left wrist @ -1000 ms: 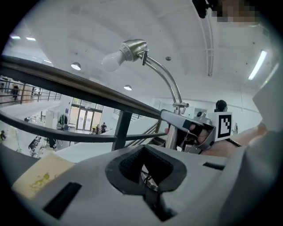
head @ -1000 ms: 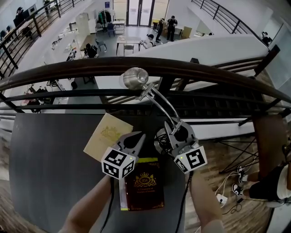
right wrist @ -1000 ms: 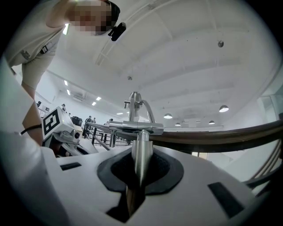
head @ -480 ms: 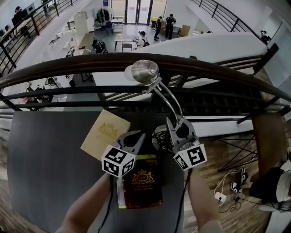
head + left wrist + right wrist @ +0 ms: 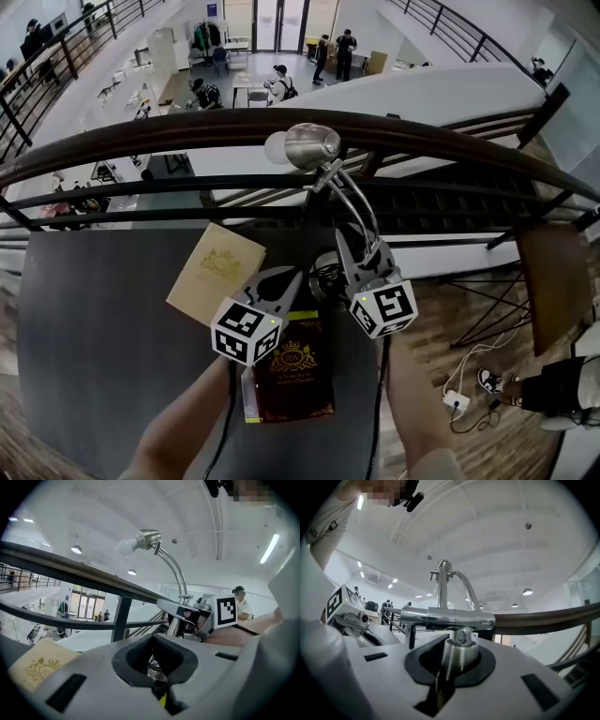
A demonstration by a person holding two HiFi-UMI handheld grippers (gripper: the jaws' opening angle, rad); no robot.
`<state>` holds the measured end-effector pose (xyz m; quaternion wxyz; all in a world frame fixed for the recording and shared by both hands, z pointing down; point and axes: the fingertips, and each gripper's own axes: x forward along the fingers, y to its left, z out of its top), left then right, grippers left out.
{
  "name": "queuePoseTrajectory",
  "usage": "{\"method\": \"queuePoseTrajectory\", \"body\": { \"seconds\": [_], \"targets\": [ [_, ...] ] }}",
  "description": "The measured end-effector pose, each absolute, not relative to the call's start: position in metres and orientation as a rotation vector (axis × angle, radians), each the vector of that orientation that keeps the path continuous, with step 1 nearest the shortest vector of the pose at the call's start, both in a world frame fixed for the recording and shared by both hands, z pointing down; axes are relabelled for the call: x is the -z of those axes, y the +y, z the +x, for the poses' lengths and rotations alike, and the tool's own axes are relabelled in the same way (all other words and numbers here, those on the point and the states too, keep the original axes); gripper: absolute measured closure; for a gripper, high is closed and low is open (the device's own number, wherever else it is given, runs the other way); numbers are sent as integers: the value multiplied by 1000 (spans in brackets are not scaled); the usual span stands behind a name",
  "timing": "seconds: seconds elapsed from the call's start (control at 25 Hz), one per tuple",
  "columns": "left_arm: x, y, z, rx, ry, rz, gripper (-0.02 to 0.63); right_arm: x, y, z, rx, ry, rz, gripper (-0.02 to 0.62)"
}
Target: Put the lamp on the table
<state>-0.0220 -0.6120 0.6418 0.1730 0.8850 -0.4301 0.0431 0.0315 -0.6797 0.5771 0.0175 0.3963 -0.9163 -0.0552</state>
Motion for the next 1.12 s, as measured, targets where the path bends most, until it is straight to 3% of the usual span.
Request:
{"method": "queuePoseTrajectory", "body": {
  "seconds": [0.08,0.2,0.52,1.12],
  "targets": [
    [-639,-608,-20,-118,-1218,2519,601,-585,-680,34,143,-2826,1246,580],
    [-636,-602,-22,-114,-1220,2520,601,-599,-678,40,61,-2807,1275,501],
    [-619,-576,-36,-111,-1239,2518,601,-607,-654,55,-29,-2697,1307,394],
    [-534,-492,-56,-175,-1310,2557,601,-516,-530,92,-13,-2610,1399,391]
  ]
}}
